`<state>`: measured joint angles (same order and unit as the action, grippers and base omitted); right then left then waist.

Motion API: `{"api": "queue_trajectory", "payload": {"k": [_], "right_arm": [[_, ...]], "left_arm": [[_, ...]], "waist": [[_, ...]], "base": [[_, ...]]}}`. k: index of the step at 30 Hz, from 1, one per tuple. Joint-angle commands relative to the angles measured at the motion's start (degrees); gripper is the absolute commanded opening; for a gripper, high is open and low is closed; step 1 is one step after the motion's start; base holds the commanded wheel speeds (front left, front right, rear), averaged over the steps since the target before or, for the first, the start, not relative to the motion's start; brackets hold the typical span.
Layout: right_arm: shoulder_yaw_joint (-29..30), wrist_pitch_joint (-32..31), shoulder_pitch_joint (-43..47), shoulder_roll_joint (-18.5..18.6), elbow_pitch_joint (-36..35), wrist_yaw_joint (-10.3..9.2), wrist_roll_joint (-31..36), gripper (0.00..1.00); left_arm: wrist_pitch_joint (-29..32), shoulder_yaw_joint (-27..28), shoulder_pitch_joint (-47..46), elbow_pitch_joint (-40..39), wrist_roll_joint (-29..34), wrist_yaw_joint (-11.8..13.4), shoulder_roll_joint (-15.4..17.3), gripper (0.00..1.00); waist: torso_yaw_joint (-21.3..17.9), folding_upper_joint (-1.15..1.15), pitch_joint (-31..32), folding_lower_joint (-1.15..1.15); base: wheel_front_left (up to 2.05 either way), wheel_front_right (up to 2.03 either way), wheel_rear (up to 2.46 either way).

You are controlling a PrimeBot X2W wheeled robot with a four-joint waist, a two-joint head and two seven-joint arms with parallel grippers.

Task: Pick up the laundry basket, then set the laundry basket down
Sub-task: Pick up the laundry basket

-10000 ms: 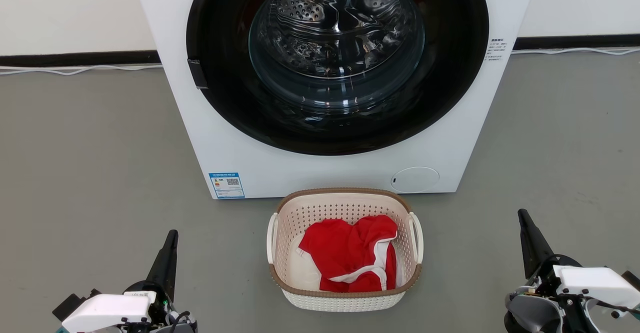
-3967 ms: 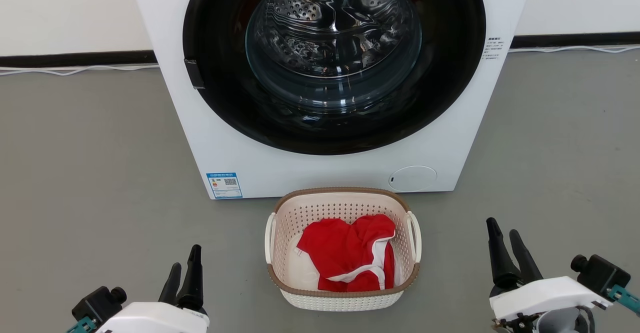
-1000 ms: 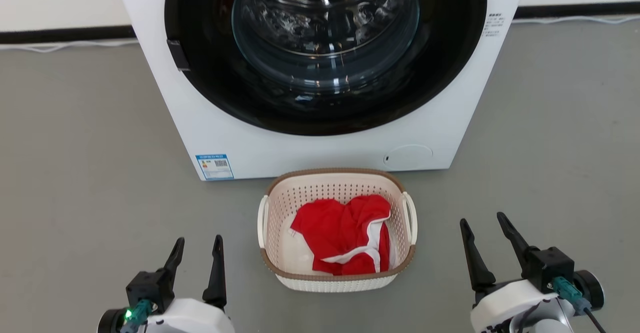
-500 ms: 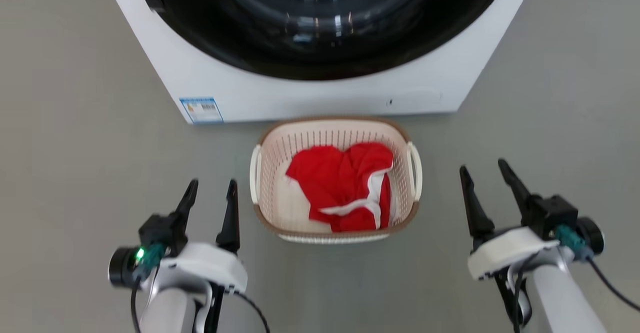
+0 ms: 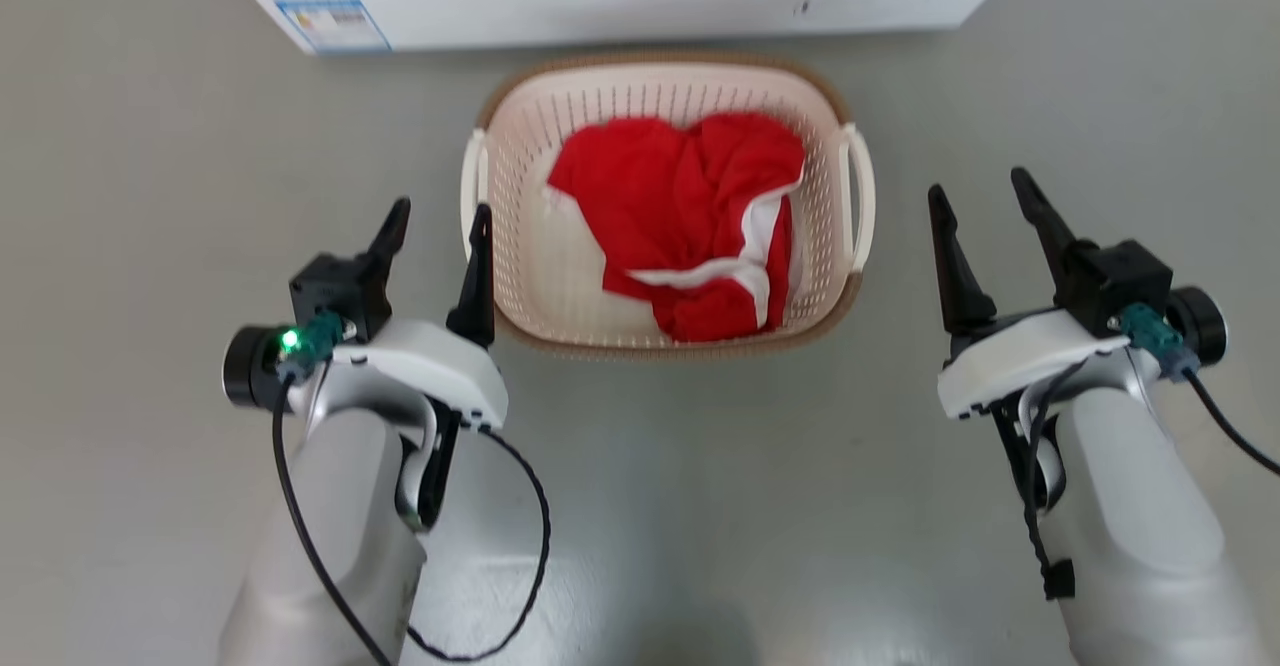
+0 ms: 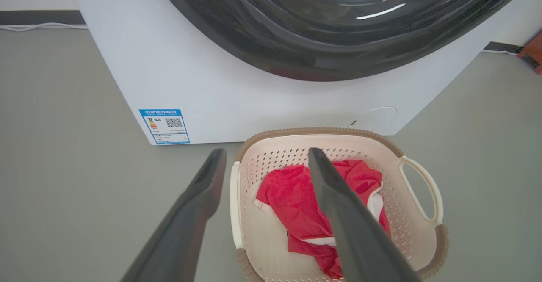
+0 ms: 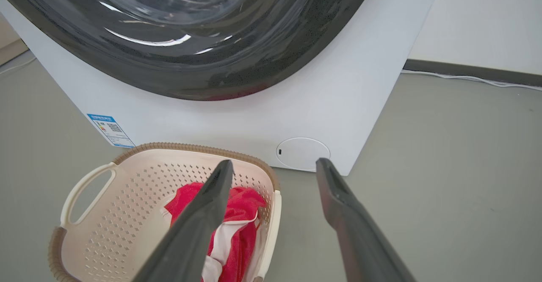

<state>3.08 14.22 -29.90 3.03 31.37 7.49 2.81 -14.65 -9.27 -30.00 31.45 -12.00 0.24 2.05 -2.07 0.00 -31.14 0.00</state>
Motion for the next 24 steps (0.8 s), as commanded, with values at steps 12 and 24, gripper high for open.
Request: {"api": "queue_trajectory", "payload": {"k": [12, 24], "right_arm": [[0.47, 0.78, -8.66, -0.15, 5.46, 0.0, 3.39, 1.0], [0.41, 0.78, -12.46, -0.15, 9.01, 0.0, 5.21, 1.0]], "left_arm": [[-0.35, 0.91, -12.68, 9.51, -2.43, 0.04, 0.83, 1.0], [-0.35, 0.21, -17.92, 14.16, -2.61, -0.66, 0.83, 1.0]], "waist": [[0.38, 0.0, -13.96, 0.0], [0.53, 0.0, -18.28, 0.0]], "base": [[0.0, 0.0, 0.0], [0.0, 0.0, 0.0]]}}
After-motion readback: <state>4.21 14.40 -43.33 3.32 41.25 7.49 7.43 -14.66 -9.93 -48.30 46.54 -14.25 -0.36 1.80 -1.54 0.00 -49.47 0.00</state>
